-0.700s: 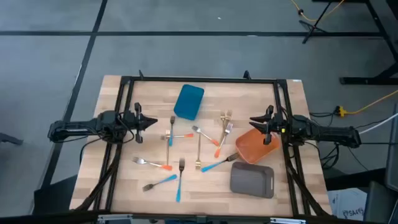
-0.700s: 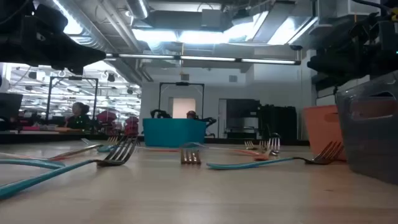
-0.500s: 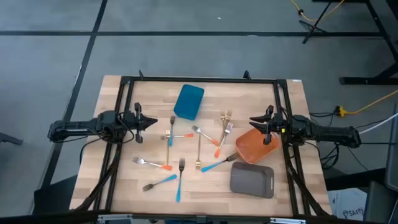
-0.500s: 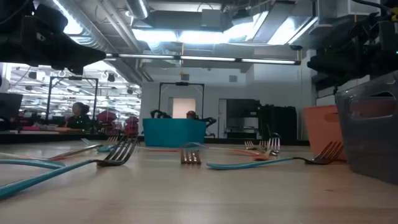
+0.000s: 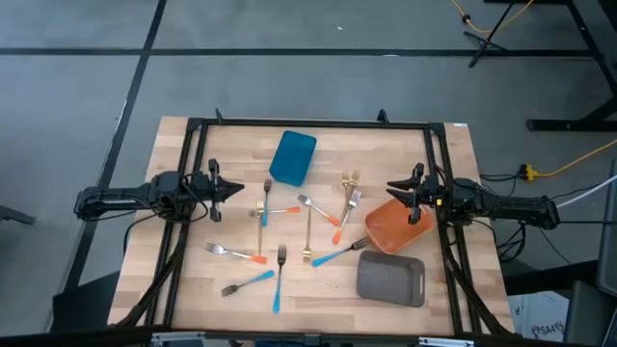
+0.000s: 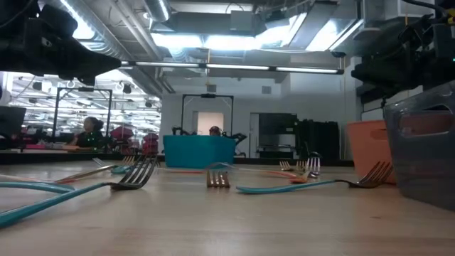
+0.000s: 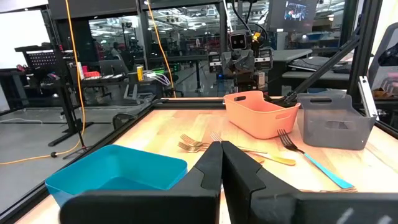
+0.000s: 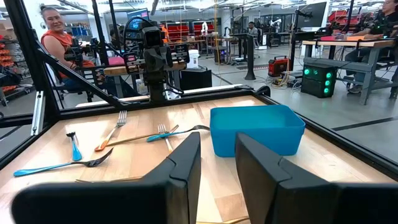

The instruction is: Sort silverware by color (type)

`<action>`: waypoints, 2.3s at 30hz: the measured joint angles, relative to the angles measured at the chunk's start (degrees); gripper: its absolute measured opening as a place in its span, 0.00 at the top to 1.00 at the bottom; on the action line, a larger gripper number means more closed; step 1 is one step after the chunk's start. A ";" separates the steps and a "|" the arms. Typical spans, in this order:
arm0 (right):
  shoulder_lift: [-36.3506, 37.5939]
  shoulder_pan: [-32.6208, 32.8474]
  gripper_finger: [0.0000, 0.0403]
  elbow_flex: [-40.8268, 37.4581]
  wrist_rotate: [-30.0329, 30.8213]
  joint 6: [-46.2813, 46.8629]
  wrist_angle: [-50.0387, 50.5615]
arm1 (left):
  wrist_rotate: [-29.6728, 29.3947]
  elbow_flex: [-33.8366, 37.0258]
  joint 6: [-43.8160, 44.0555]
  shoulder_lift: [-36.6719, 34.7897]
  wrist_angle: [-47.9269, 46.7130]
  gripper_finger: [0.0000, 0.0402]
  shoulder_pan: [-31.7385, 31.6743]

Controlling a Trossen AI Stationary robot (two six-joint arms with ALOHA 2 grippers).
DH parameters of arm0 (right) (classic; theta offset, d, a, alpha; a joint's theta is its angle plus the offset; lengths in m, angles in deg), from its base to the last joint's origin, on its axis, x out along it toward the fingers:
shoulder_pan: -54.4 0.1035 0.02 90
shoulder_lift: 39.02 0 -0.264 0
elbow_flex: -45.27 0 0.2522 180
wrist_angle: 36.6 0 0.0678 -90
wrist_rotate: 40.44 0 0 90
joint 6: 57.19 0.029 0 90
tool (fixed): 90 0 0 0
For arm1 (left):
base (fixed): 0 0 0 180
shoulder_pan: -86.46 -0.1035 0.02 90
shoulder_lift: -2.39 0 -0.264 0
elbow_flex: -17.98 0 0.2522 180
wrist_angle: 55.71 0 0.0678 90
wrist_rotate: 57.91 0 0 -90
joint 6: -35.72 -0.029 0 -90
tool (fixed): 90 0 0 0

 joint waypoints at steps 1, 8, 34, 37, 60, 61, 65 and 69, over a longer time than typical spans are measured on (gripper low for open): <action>0.00 0.02 0.77 0.00 -0.02 0.01 0.01 | 0.02 0.01 0.01 0.00 -0.01 1.00 0.00; 0.00 -0.01 0.77 -0.01 0.00 0.02 0.01 | 0.00 0.00 0.01 0.02 0.00 1.00 0.00; 0.00 0.00 0.77 0.00 0.00 0.02 0.00 | 0.00 0.01 0.00 0.02 -0.02 1.00 0.01; 0.00 0.02 0.77 0.01 0.01 0.01 -0.01 | 0.00 0.01 0.01 0.01 -0.01 1.00 0.00; 0.02 0.00 0.77 -0.05 0.27 1.03 -1.28 | 0.00 0.00 0.01 0.01 -0.01 1.00 0.00; 0.02 0.02 0.77 -0.05 0.81 1.67 -1.44 | 0.00 0.02 0.01 0.00 0.00 1.00 0.02; 0.02 0.02 0.77 -0.05 5.07 3.37 -1.52 | 0.00 0.01 0.01 0.00 -0.01 1.00 0.01; 0.02 0.01 0.73 -0.05 7.08 3.55 -1.83 | 0.00 0.00 0.01 0.02 -0.02 1.00 0.01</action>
